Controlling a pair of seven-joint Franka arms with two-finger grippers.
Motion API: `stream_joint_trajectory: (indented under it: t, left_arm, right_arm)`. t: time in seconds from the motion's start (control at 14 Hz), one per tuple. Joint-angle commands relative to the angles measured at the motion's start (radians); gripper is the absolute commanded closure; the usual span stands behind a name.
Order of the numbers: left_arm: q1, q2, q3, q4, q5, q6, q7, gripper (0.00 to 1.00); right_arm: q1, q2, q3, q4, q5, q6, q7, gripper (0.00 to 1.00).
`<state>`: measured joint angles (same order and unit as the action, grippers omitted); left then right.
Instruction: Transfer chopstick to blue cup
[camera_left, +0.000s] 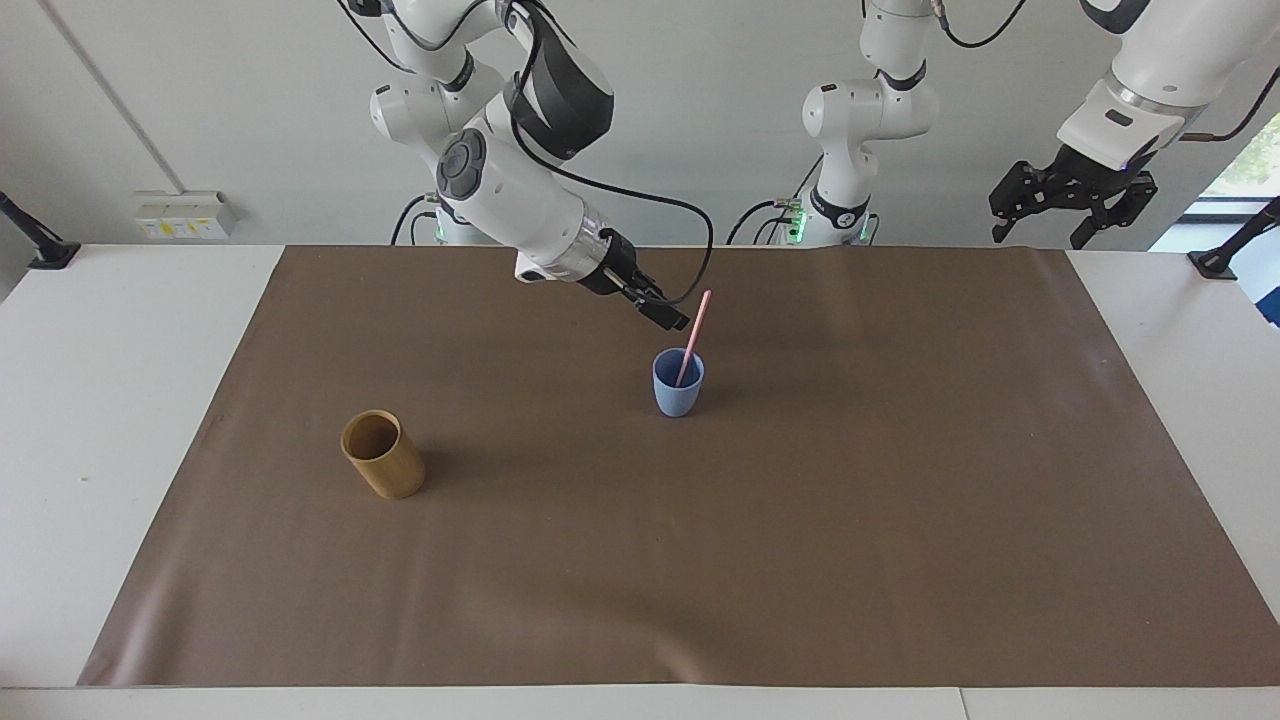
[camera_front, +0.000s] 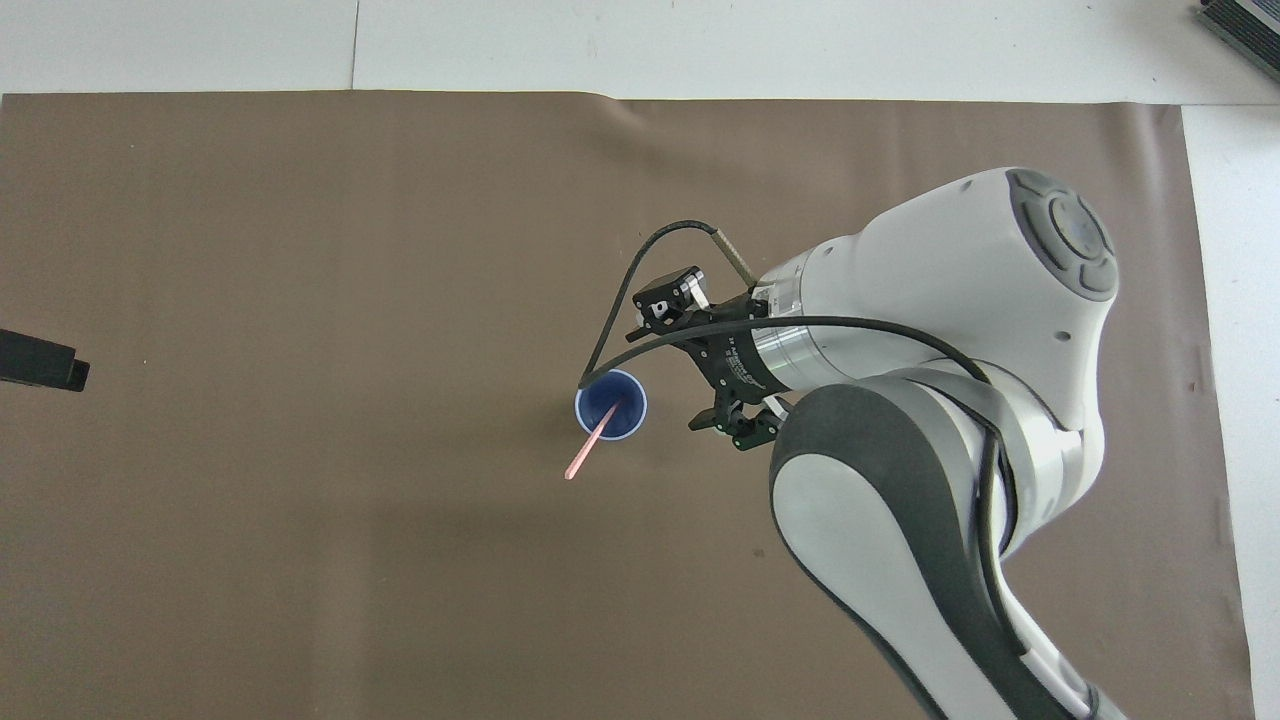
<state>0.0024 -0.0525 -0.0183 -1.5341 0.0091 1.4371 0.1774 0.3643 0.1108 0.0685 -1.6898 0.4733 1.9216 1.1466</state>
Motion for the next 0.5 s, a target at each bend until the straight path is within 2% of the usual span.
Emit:
stream_joint_trajectory:
  t: [0.0, 0.21, 0.43]
  left_arm:
    - [0.002, -0.020, -0.003, -0.020, 0.008, 0.002, 0.004, 0.00]
    - [0.001, -0.020, -0.003, -0.020, 0.006, 0.002, 0.002, 0.00]
    - [-0.008, -0.018, -0.003, -0.018, 0.005, 0.012, 0.002, 0.00]
  right_arm:
    - [-0.050, -0.060, -0.007, -0.007, -0.094, -0.041, -0.154, 0.00]
    - [-0.091, -0.085, -0.006, -0.007, -0.325, -0.061, -0.385, 0.00]
    - [-0.108, -0.083, -0.007, 0.010, -0.465, -0.056, -0.464, 0.00]
